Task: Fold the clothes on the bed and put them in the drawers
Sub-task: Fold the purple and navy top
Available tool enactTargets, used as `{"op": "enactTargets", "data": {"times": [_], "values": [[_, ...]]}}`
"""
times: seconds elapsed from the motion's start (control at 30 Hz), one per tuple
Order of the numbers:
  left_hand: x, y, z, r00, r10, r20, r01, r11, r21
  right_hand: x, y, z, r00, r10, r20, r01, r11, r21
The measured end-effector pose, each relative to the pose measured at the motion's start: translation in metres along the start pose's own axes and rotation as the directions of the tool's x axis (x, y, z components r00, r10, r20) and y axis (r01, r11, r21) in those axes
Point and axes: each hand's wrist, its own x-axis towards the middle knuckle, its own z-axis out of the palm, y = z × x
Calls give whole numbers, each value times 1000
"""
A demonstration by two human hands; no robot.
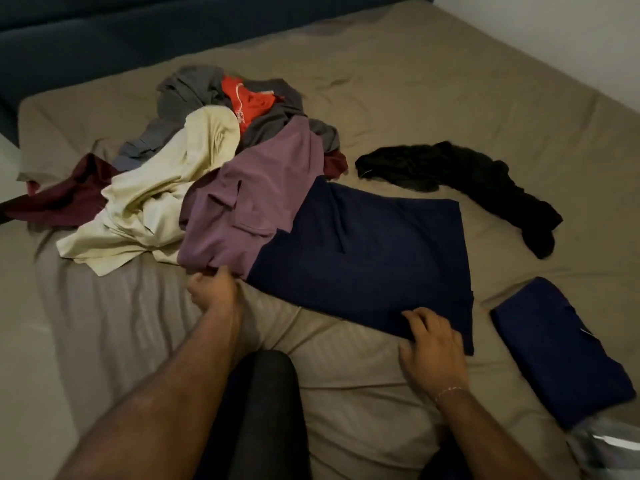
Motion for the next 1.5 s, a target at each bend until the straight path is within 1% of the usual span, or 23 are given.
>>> {"op": "enactTargets", "data": {"times": [0.03, 0.07, 0.13, 0.2, 0.27, 0.33, 0.37, 0.43, 0.5, 0.6, 0.7, 0.83, 1.03, 1.13, 1.3, 1.37, 1.4, 1.43, 1.5], "values": [[6, -6, -1, 993, -105, 54, 111, 987, -120, -1, 2, 6, 1000, 22, 21, -22, 999, -27], [11, -6, -2, 981, -162, 109, 179, 969, -169, -2, 5, 9, 998, 48, 31, -47, 998, -45], [26, 0, -4, 959, -181, 216, 208, 972, -110, -3, 11, 14, 999, 37, 13, -36, 995, -94], [39, 10, -1, 925, -203, 322, 232, 971, -54, -1, 17, 16, 999, -31, -13, 29, 989, -145], [48, 17, 5, 904, -259, 340, 272, 962, 8, 2, 25, 12, 999, -49, -7, 46, 983, -180], [50, 25, 10, 904, -285, 317, 294, 956, 21, 7, 34, 5, 1000, 12, 21, -7, 977, -215], [51, 28, 10, 915, -273, 298, 287, 958, -4, 10, 38, 0, 998, 51, 47, -39, 972, -231], [51, 32, 9, 943, -224, 247, 252, 964, -88, 17, 46, -11, 986, 107, 131, -70, 963, -261], [48, 32, -2, 966, -165, 201, 199, 967, -160, 20, 52, -20, 972, 130, 196, -80, 966, -246], [41, 27, -26, 983, -87, 162, 116, 976, -182, 15, 57, -31, 969, 131, 207, -99, 982, -159], [33, 23, -55, 987, -27, 159, 58, 979, -195, 2, 55, -42, 974, 120, 192, -90, 983, -158], [30, 14, -90, 989, 11, 147, 8, 992, -128, -15, 51, -47, 981, 81, 176, -49, 982, -183], [21, -2, -145, 988, 22, 150, -13, 998, -59, -62, 49, -44, 977, 89, 192, -37, 965, -260], [21, -9, -167, 988, 2, 154, 7, 998, -57, -81, 47, -38, 967, 94, 236, -35, 970, -240], [16, -22, -190, 995, -27, 100, 25, 1000, 13, -104, 52, -33, 922, 102, 374, -15, 973, -229], [16, -31, -195, 995, -28, 98, 24, 999, 38, -106, 55, -34, 902, 78, 425, 14, 978, -209], [15, -36, -196, 996, -15, 83, 10, 998, 69, -107, 57, -35, 889, 61, 453, 32, 980, -195], [13, -37, -197, 999, 15, 38, -20, 992, 128, -106, 57, -37, 883, 40, 468, 47, 984, -172], [9, -31, -195, 988, 111, -111, -72, 949, 306, -99, 55, -40, 899, 8, 438, 30, 996, -80]]}}
